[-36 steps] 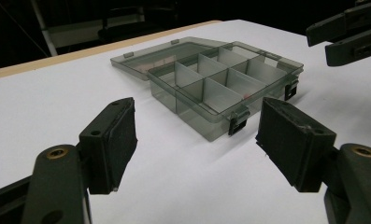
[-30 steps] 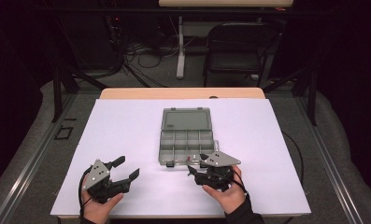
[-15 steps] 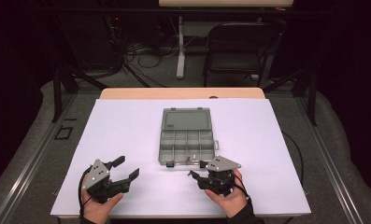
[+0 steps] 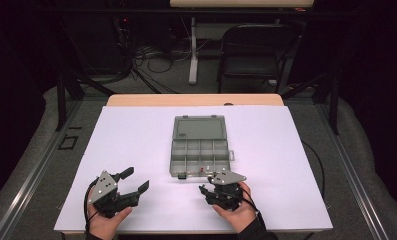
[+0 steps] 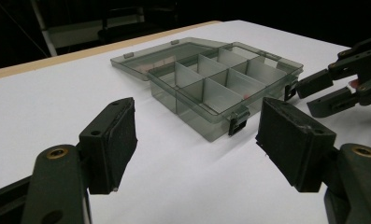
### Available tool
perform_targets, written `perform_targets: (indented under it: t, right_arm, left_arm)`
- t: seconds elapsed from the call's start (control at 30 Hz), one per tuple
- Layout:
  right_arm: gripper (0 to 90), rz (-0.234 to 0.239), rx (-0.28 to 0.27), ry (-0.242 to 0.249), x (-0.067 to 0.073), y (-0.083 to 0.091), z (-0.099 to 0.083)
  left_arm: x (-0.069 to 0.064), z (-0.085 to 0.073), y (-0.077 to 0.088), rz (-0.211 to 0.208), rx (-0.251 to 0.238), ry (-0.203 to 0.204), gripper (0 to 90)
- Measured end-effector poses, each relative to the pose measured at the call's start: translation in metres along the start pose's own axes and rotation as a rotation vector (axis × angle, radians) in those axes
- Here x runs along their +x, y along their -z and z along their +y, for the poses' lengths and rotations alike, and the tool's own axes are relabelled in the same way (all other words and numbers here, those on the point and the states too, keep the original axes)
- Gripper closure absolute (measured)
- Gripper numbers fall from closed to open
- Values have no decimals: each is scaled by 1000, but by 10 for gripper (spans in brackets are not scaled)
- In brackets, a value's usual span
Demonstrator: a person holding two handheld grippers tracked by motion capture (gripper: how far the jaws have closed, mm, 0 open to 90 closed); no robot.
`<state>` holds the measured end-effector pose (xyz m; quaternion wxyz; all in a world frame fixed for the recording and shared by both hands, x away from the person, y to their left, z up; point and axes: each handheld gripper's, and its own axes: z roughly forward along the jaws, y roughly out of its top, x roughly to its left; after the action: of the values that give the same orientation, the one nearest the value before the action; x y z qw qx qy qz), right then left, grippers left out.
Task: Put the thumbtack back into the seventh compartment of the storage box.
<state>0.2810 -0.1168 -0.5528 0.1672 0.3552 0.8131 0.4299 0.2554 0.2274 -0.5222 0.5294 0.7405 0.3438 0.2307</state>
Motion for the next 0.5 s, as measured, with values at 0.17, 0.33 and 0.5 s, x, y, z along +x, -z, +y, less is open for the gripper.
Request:
perform_targets:
  t: [0.17,0.33,0.5]
  right_arm:
    - [579,-5,25,-16,-1,-10,-1]
    - [577,-16,49,-10,-4,-18,-3]
    - [575,-24,56,-6,-5,-22,-4]
  left_arm:
    - [2,0,-1,3,-1,15,281]
    - [3,-1,-2,-2,0,19,280]
    - [2,-1,-2,-3,2,15,281]
